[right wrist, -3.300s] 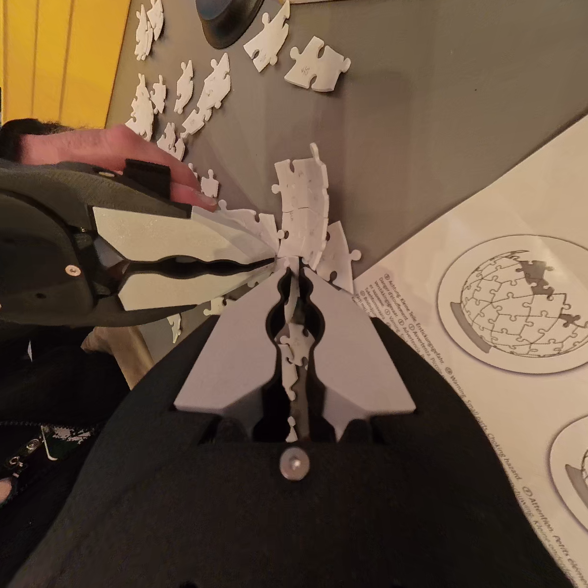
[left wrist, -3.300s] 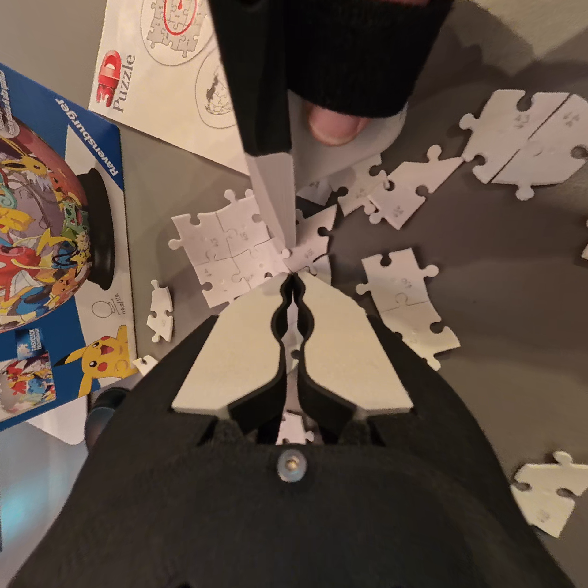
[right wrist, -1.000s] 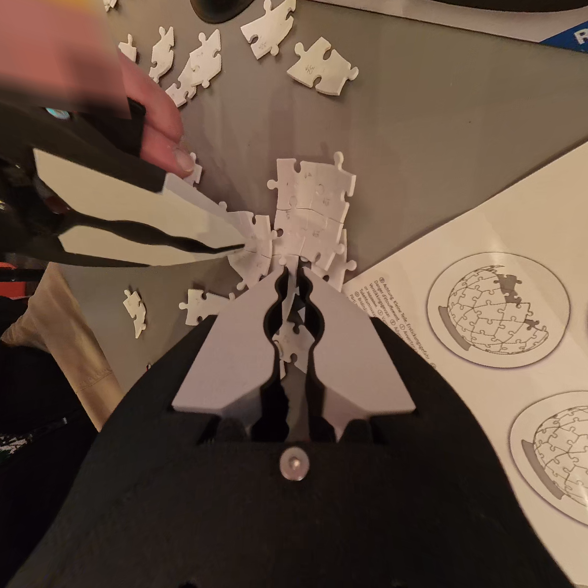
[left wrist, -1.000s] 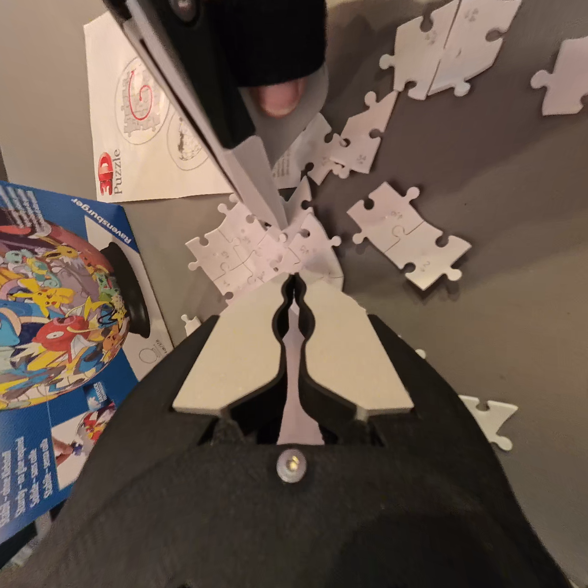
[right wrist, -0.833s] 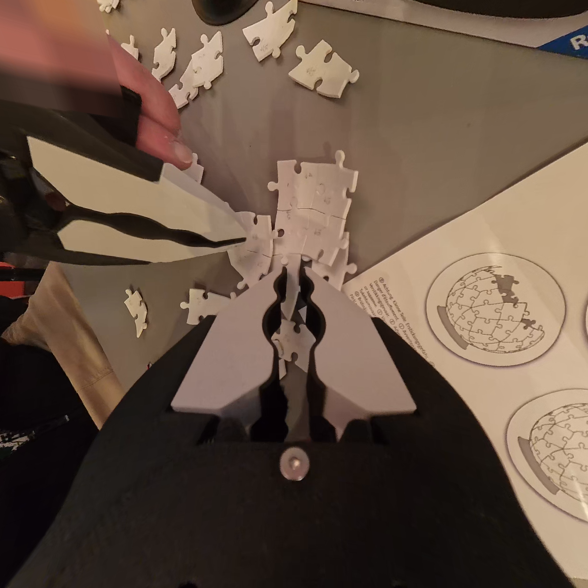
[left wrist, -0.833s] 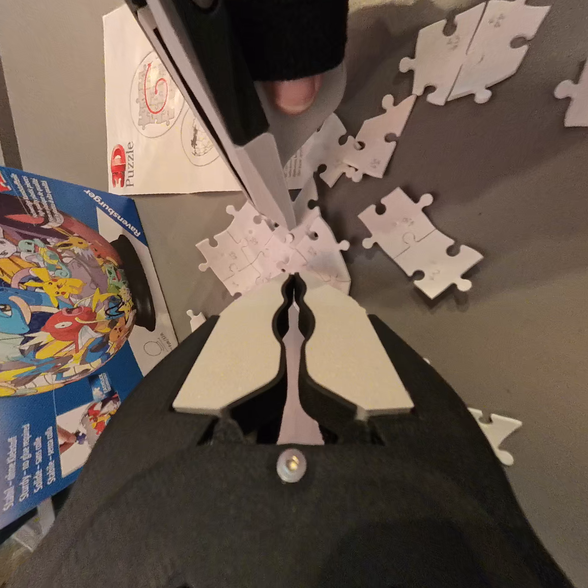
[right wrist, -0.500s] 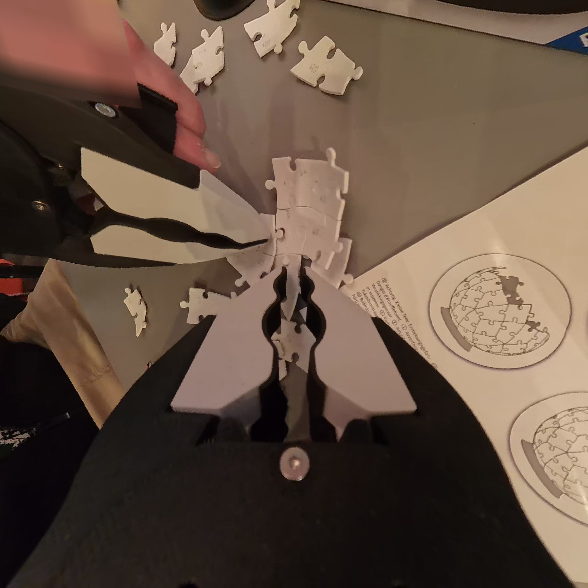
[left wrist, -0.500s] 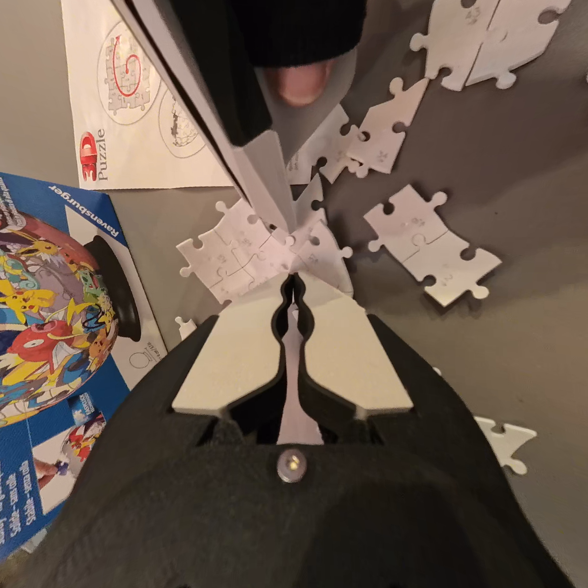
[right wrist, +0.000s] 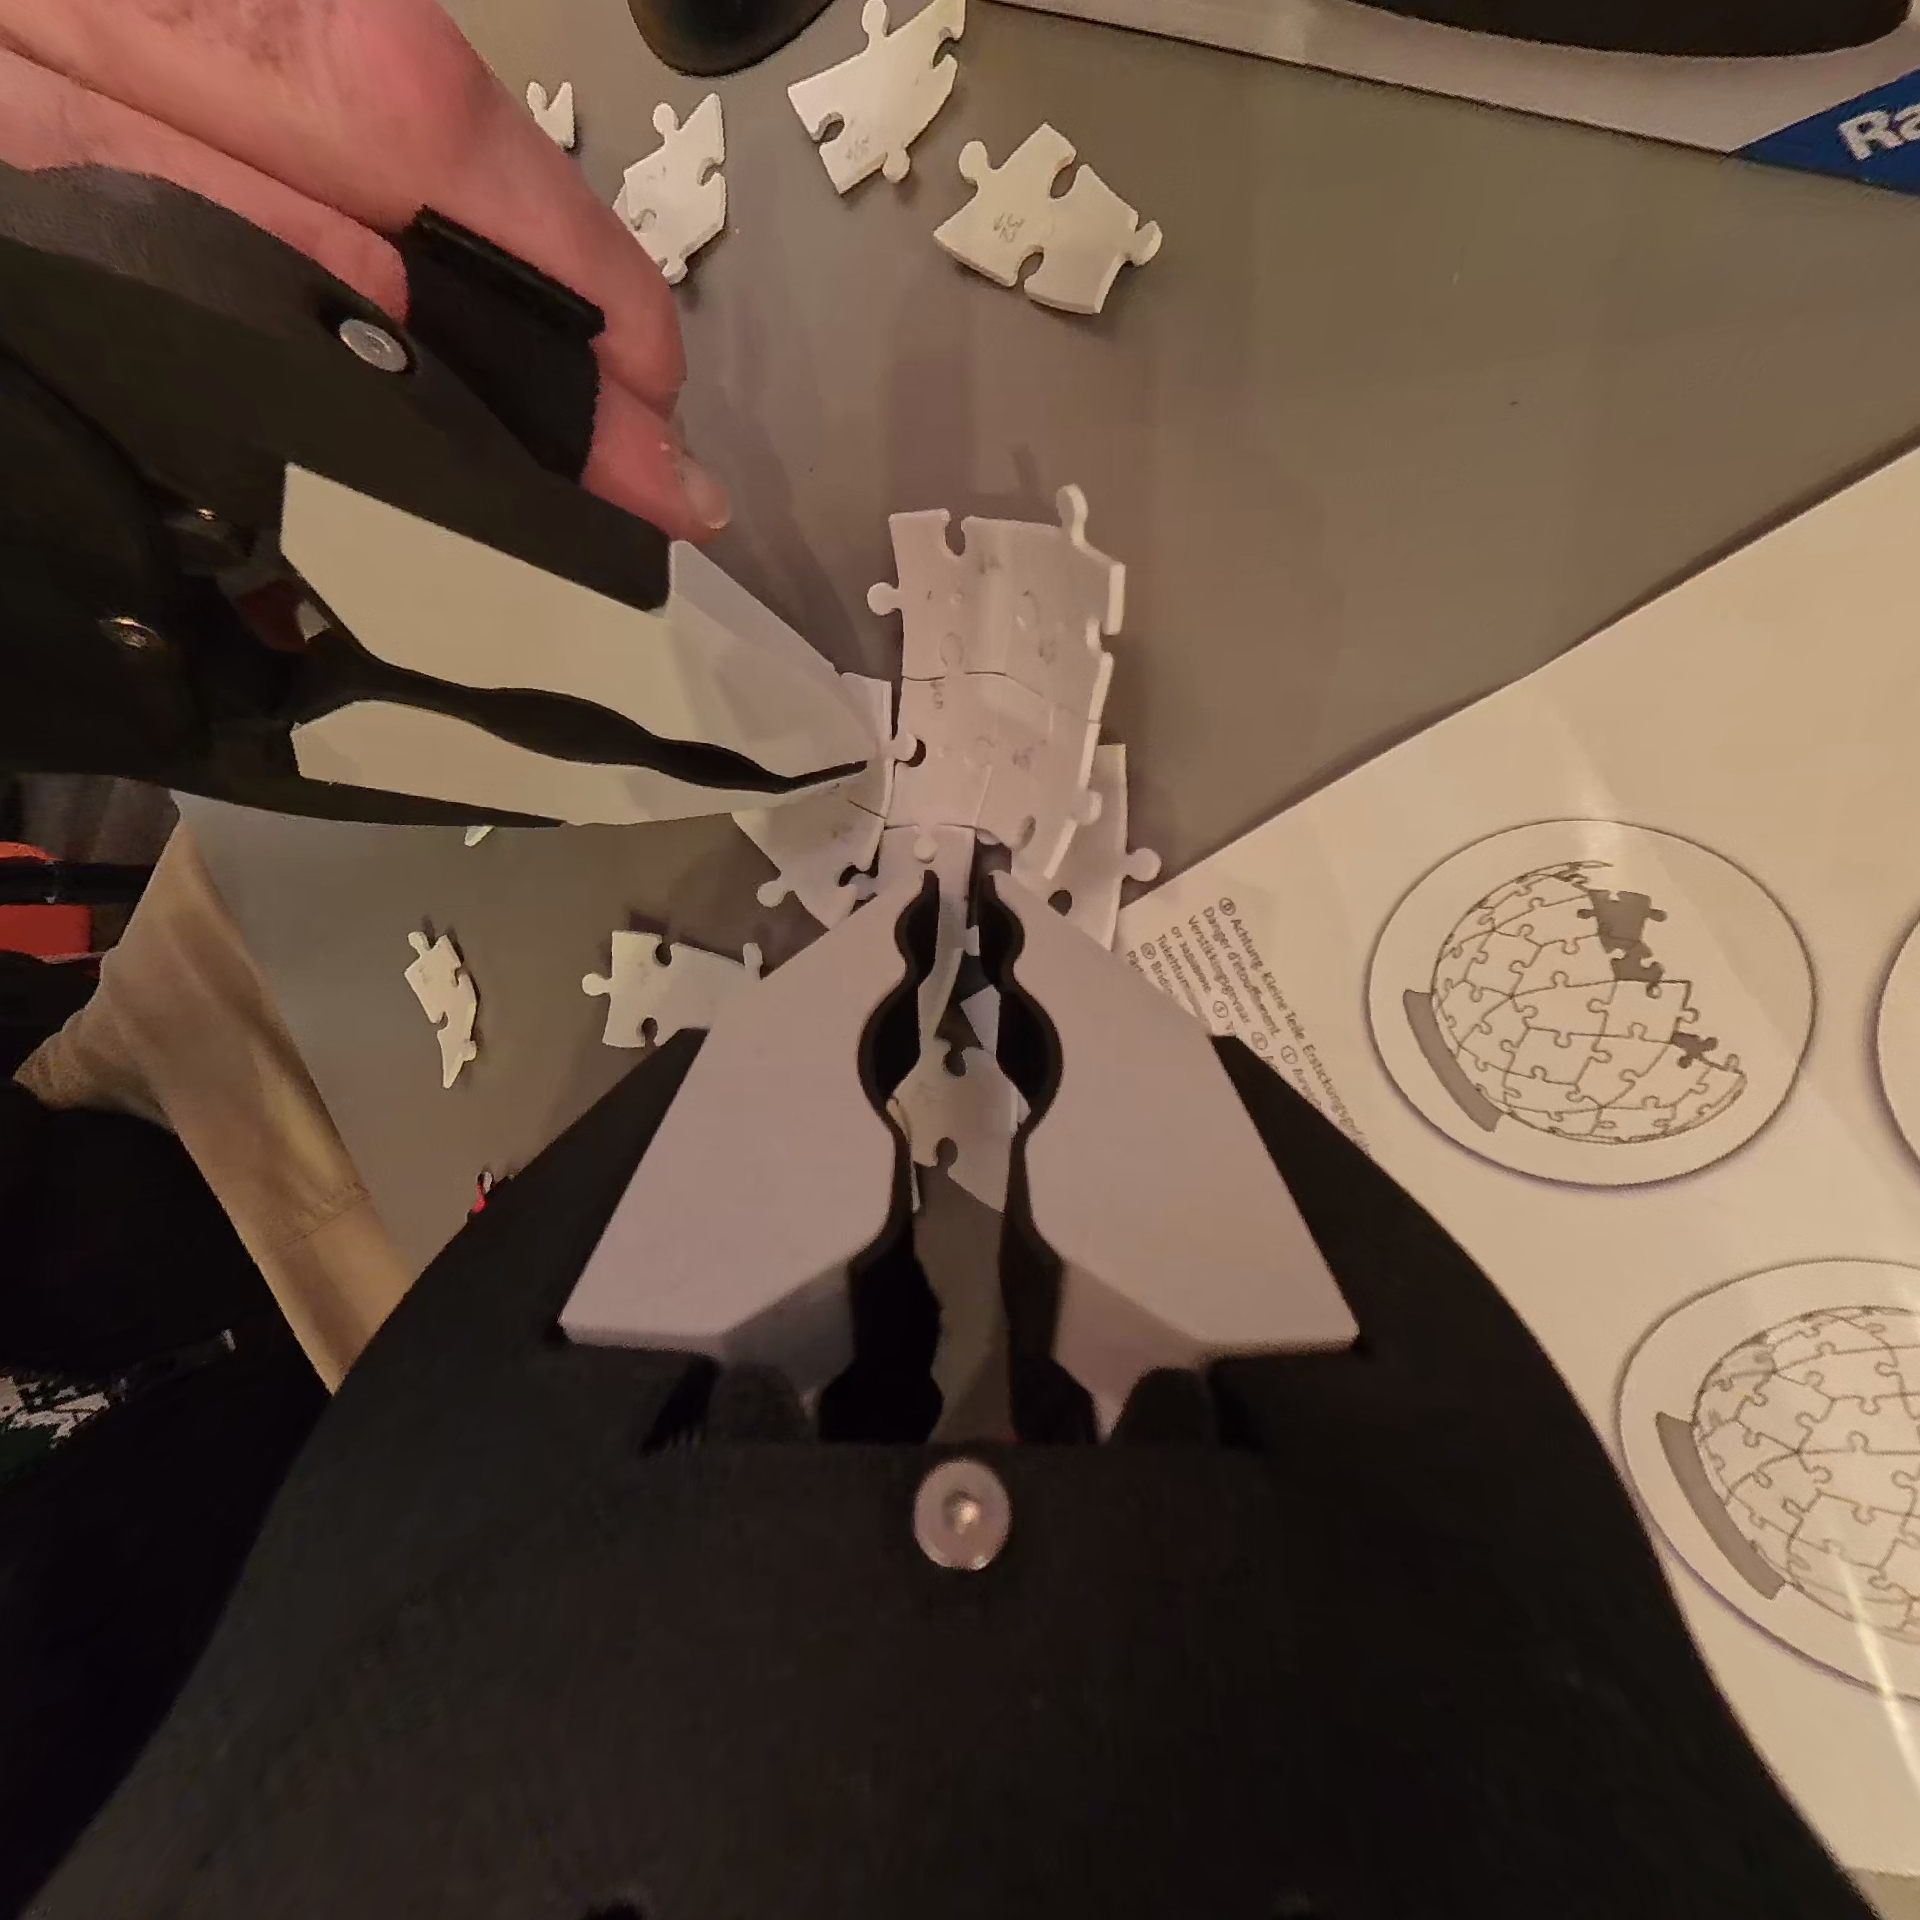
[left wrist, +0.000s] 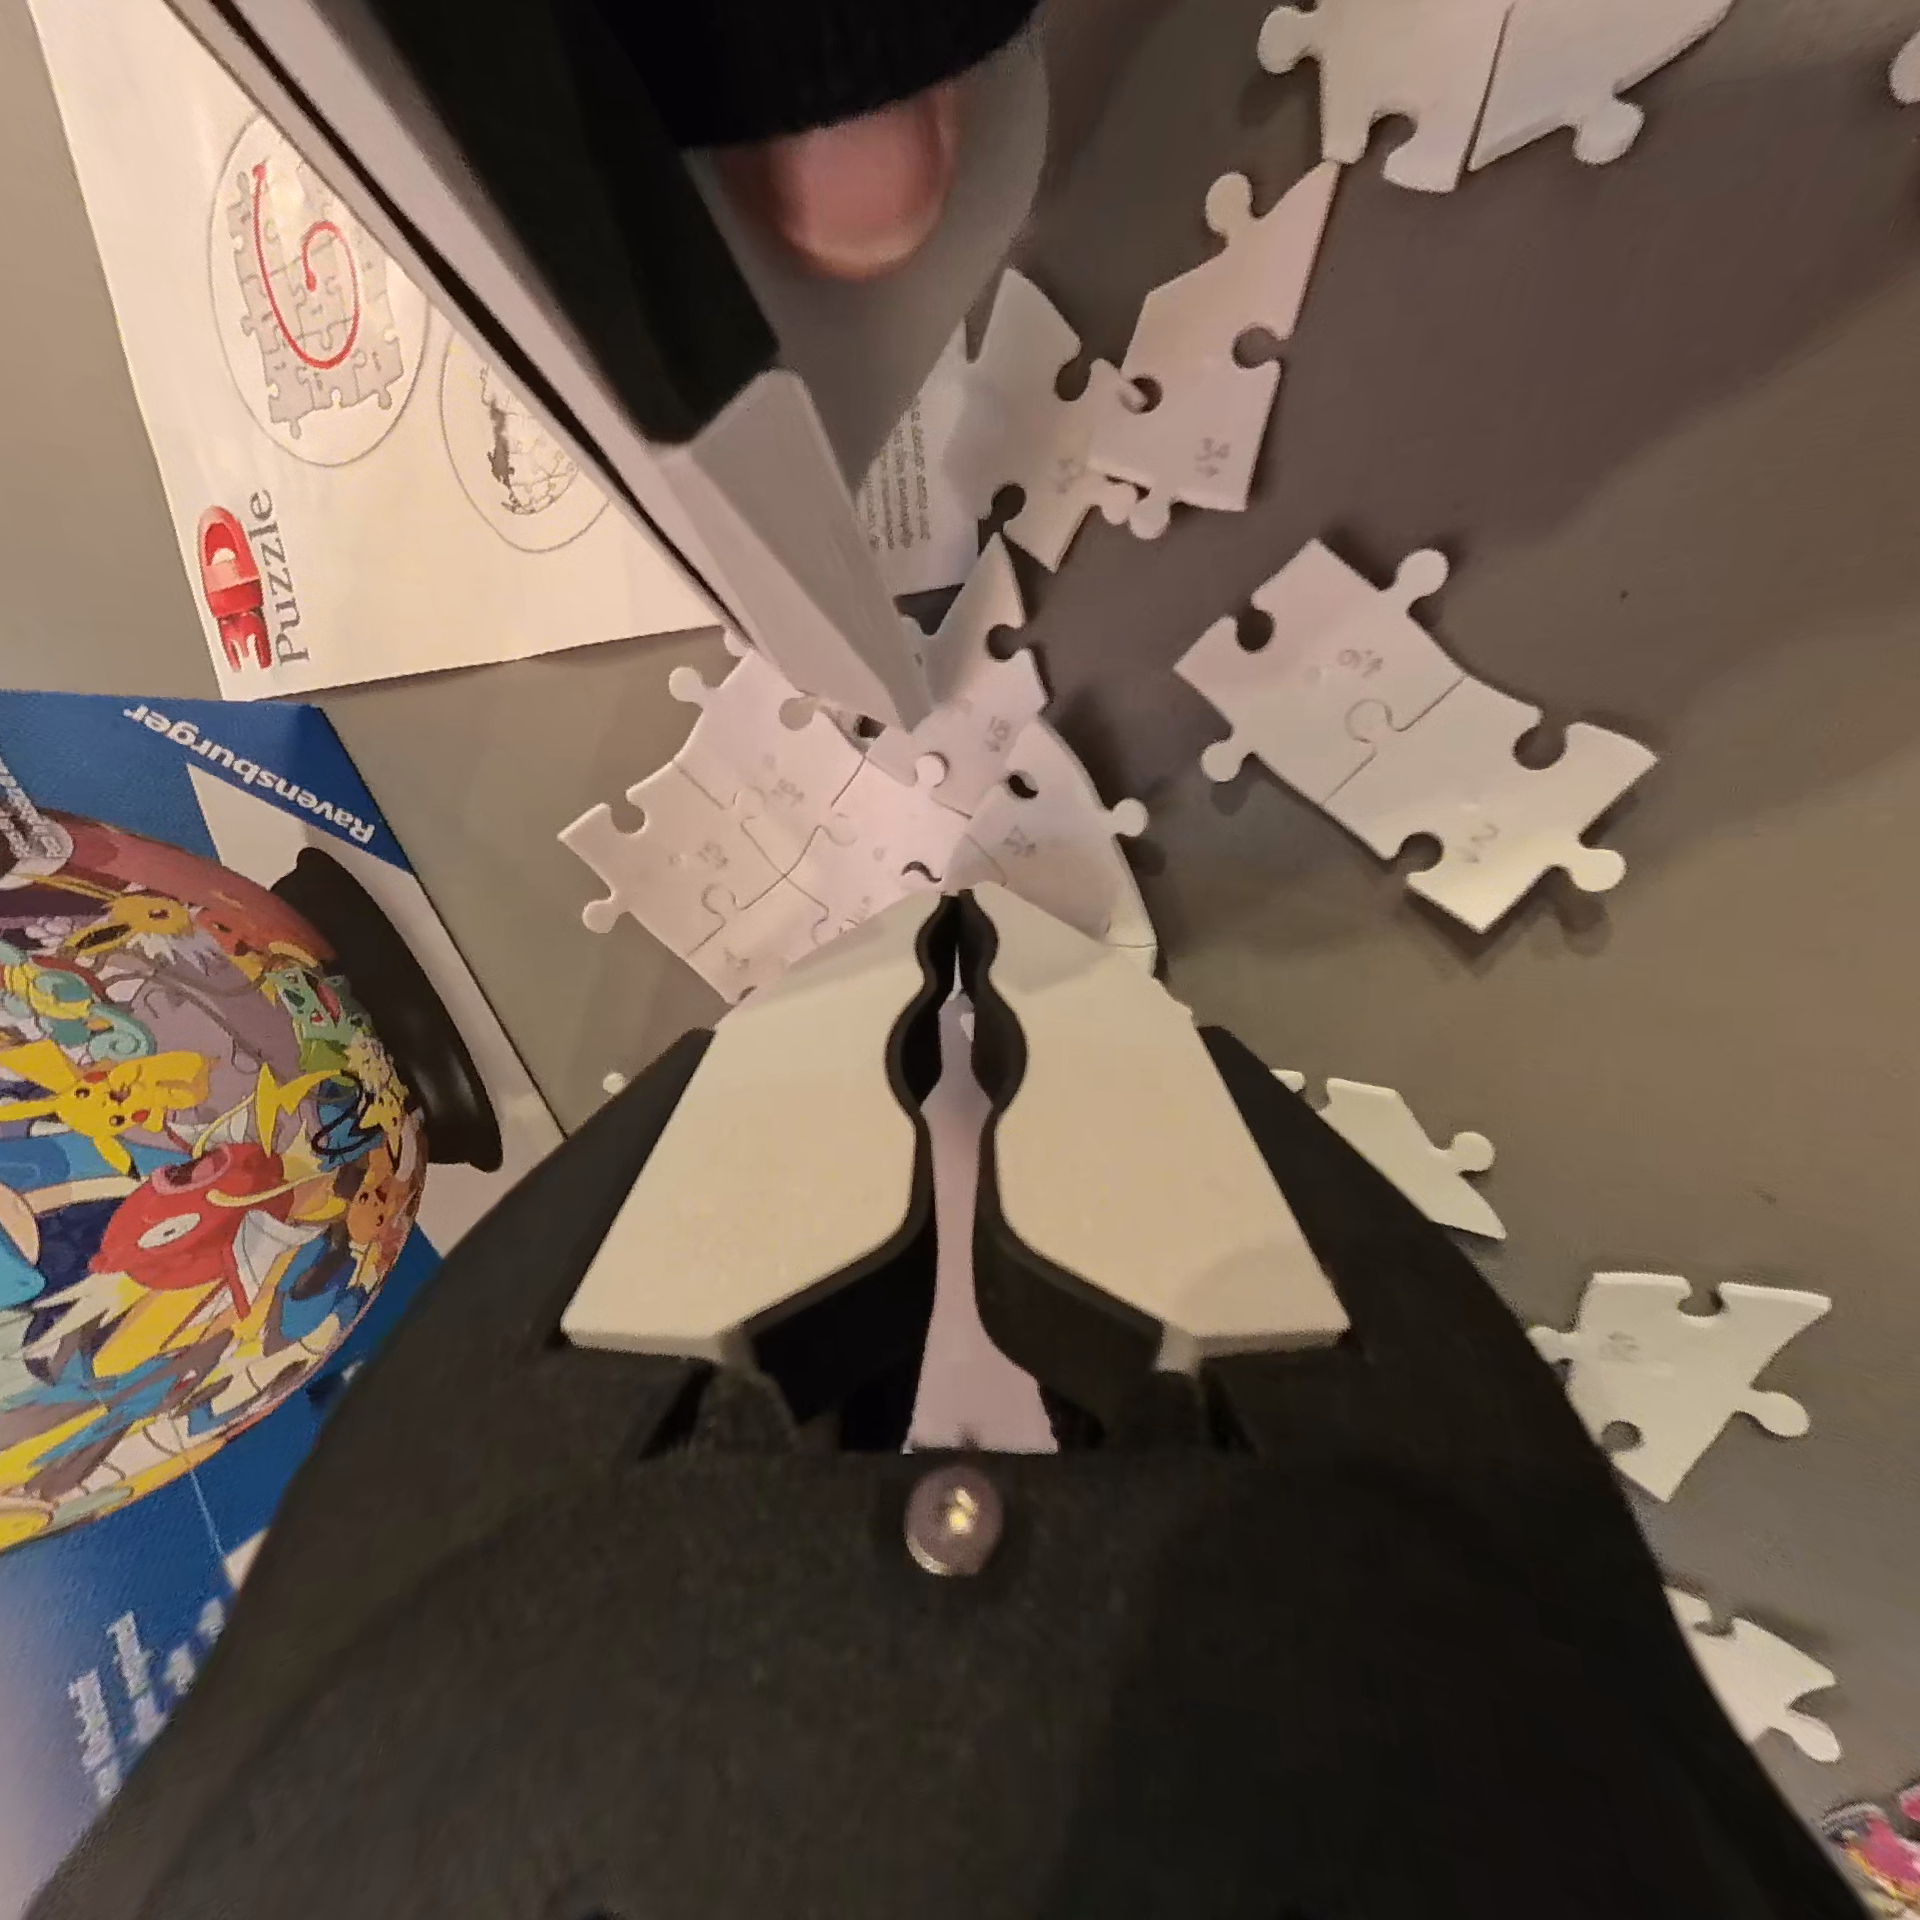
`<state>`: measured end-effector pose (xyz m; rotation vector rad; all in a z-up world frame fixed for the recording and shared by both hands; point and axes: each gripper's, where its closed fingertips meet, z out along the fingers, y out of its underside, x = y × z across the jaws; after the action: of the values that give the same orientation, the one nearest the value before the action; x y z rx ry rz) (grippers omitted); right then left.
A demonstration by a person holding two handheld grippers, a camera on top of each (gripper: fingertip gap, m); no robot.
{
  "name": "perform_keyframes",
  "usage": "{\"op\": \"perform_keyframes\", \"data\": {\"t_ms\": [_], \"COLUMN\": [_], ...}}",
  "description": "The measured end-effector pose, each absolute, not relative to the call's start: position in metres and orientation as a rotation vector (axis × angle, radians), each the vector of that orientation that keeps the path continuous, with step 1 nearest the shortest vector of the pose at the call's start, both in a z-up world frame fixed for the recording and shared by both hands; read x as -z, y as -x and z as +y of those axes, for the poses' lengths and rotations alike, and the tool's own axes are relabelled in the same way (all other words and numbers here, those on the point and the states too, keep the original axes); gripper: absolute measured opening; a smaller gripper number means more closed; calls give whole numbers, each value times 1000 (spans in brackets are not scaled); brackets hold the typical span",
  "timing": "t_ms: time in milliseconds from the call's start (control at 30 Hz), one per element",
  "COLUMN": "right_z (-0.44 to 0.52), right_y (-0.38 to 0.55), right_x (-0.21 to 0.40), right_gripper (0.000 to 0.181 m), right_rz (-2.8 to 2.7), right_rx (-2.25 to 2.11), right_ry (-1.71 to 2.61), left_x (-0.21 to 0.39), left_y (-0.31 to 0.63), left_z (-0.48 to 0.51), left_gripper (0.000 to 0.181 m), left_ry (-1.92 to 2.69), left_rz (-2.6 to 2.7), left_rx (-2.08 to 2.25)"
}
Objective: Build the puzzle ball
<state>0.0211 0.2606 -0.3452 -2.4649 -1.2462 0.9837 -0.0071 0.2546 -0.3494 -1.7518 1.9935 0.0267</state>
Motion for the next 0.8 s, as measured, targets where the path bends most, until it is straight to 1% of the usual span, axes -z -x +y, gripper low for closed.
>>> {"op": "perform_keyframes", "data": {"t_ms": [400, 800], "right_z": [265, 264], "right_y": [-20, -2], "right_x": [342, 335], "right_gripper": [4, 0], "right_rz": [-1265, -1333], "right_rx": [-939, -935], "right_ry": [2424, 2312], "left_x": [349, 349], "left_y": [2, 1], "left_z": [256, 256], "left_gripper": [0, 0], "left_ry": [1620, 1633], "left_rz": [2070, 2065], "left_rx": [-90, -40]}}
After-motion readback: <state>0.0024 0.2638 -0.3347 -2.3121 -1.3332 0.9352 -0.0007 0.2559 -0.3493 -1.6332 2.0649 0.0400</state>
